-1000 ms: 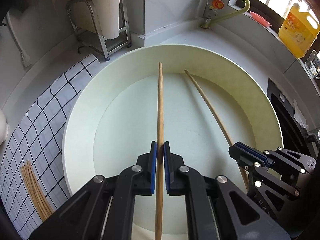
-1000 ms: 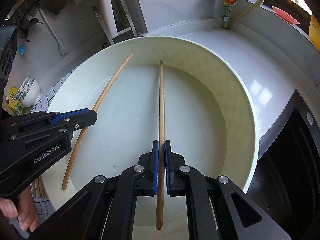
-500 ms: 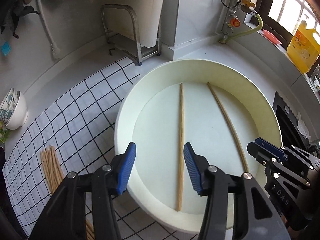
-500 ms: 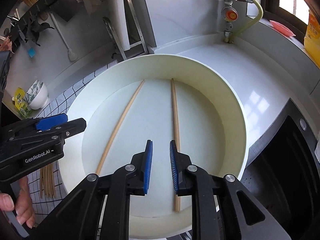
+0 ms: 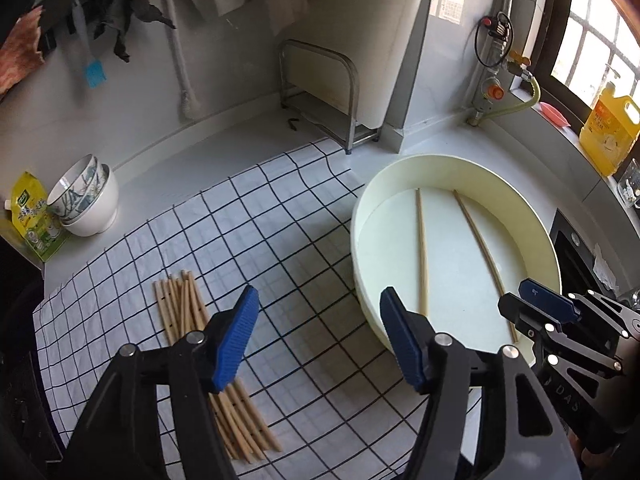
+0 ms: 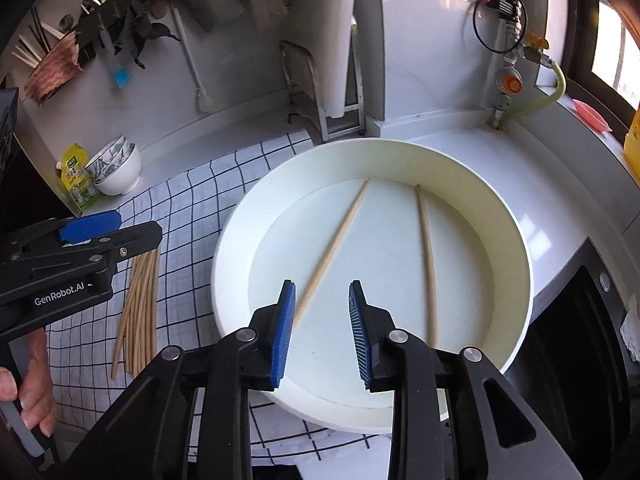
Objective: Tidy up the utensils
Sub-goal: 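Open the right gripper to drop its chopstick into the basin while the left gripper releases its own, then move both open grippers back over the chopstick pile on the cloth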
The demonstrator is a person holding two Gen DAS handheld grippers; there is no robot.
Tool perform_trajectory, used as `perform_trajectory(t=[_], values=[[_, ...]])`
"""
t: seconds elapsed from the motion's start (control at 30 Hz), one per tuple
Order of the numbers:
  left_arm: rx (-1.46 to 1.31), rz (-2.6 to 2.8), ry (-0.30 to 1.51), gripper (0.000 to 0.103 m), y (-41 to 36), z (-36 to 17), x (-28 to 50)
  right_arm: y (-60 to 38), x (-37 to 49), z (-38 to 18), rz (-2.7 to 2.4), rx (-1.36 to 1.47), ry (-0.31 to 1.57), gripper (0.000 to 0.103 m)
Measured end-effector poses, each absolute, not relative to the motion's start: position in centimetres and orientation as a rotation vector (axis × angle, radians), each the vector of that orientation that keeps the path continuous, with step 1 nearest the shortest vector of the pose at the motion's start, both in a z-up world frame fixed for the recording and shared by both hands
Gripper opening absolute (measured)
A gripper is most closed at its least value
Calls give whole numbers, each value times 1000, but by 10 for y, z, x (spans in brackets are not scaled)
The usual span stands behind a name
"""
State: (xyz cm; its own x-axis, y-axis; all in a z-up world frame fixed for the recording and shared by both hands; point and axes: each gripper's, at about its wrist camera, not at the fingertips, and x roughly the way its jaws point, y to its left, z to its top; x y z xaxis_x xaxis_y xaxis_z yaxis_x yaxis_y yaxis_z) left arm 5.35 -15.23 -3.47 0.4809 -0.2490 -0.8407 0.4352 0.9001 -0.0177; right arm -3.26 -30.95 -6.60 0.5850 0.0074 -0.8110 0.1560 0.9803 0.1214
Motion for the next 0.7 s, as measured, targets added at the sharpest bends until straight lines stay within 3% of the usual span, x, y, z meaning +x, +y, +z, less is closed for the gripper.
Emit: perform_trajectory(t=[0.33,0.7], values=[[146,-291,1001,64,-63,-40,48,-235,-20,-61,28,103,955,42],[80,-131,1076,67,34,-74,38,-160,-1,-88,153,33,1030,45]])
